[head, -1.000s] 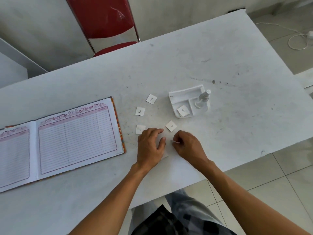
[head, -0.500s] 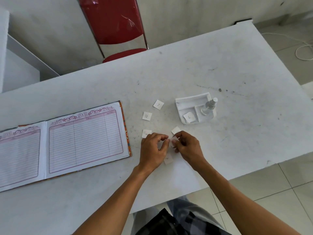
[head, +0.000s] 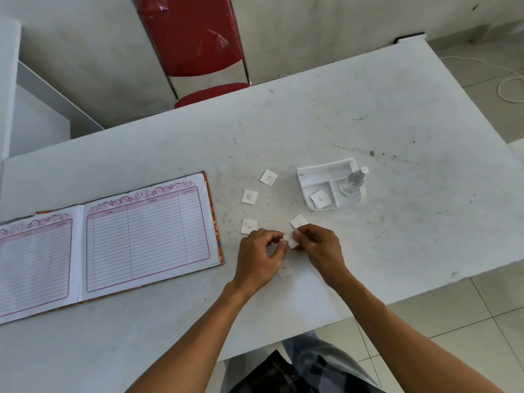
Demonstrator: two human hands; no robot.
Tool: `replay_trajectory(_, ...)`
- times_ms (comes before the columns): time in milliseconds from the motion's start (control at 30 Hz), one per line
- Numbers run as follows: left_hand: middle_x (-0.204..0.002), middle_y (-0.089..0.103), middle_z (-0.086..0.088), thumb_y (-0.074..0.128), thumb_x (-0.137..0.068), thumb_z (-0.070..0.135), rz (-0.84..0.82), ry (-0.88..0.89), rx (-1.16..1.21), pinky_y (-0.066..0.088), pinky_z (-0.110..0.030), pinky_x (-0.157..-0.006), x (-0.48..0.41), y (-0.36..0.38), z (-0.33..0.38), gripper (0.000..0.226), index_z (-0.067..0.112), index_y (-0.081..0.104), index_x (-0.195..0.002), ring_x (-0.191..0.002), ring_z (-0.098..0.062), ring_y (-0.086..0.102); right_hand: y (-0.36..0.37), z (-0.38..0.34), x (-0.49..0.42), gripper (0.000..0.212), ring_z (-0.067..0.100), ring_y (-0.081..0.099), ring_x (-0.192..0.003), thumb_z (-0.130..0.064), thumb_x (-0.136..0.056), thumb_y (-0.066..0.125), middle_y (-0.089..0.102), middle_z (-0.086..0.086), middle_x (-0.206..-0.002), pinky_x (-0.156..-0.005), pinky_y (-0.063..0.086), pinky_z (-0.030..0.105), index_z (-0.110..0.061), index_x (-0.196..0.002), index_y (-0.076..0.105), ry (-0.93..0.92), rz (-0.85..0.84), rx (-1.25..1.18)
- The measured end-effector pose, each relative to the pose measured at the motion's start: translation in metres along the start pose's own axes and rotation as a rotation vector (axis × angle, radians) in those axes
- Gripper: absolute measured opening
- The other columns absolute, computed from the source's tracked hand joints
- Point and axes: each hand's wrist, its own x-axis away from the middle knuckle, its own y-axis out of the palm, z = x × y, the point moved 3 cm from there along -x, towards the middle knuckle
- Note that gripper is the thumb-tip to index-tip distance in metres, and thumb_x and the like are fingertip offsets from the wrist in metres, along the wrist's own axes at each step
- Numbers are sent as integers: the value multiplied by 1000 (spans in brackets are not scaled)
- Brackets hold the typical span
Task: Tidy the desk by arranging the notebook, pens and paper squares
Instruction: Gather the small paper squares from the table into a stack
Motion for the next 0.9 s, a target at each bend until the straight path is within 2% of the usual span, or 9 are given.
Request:
replay_trajectory(67, -91, 68, 2, 66, -85, 32, -28, -60, 70, 51, -12, -73, 1, 1, 2, 23, 15, 68, -101, -82, -8, 60, 1, -1, 1, 12, 14, 65, -67, -16, -86, 64, 69, 4, -71, -66, 49, 19, -9, -82, 72, 1, -1, -34)
replay_trajectory(167, -77, 63, 8, 65, -86, 28, -15, -156, 177, 49, -9, -62, -1, -2, 3, 11, 18, 62, -88, -73, -8, 61, 4, -3, 4, 18, 13, 64, -67, -22, -88, 62, 70, 6, -73, -64, 47, 17, -9, -82, 72, 0, -8, -32)
replay_trajectory(333, -77, 66, -4, 66, -83, 16, 53, -229, 259, 58, -34, -66, -4, -12, 0, 13, 21, 55, -76, -76, -23, 68, 6, 3, 11, 17, 19, 60, -80, -32, -90, 56, 67, 2, -89, -70, 48, 29, -19, -96, 65, -151, -15, 408)
replay_trajectory(467, -80, 64, 10, 65, -84, 12, 111, -230, 307, 56, -16, -61, -6, -23, 1, 18, 27, 55, -82, -80, -13, 67, 11, 17, 22, 47, 18, 49, -106, -47, -84, 59, 54, 1, -121, -88, 44, 26, -21, -123, 52, -427, -345, 937)
replay_trajectory(600, -86, 60, 16, 64, -86, 13, 124, -238, 333, 53, -10, -62, -7, -28, 3, 15, 26, 56, -89, -83, -9, 64, 14, 17, 22, 37, 20, 47, -103, -38, -86, 61, 52, 3, -116, -85, 41, 26, -16, -115, 53, -471, -342, 1030)
replay_trajectory(667, -87, 60, 14, 63, -87, 14, 125, -249, 335, 52, -9, -61, -6, -28, 4, 11, 23, 58, -92, -86, -13, 65, 16, 13, 19, 24, 22, 51, -96, -30, -87, 60, 56, 3, -104, -77, 42, 27, -13, -104, 56, -426, -301, 975)
replay_trajectory(733, -86, 61, 14, 62, -87, 13, 115, -264, 372, 51, -9, -59, -5, -28, 6, 10, 22, 59, -90, -84, -14, 66, 12, 6, 14, 12, 23, 57, -84, -23, -88, 58, 59, 3, -88, -69, 43, 26, -13, -94, 59, -242, -214, 718)
replay_trajectory(800, -84, 62, 15, 61, -87, 10, 100, -268, 419, 50, -9, -57, -4, -27, 8, 13, 24, 60, -85, -81, -11, 65, 8, 0, 8, 6, 21, 60, -71, -19, -88, 60, 62, 4, -80, -61, 47, 25, -14, -91, 62, -39, -124, 379)
replay_trajectory(900, -86, 62, 14, 61, -88, 12, 58, -261, 414, 52, -11, -61, -2, -24, 9, 14, 26, 59, -85, -81, -9, 65, 8, -8, 2, 9, 17, 59, -56, -11, -88, 59, 66, 9, -71, -53, 53, 30, -12, -91, 67, 42, -88, 159)
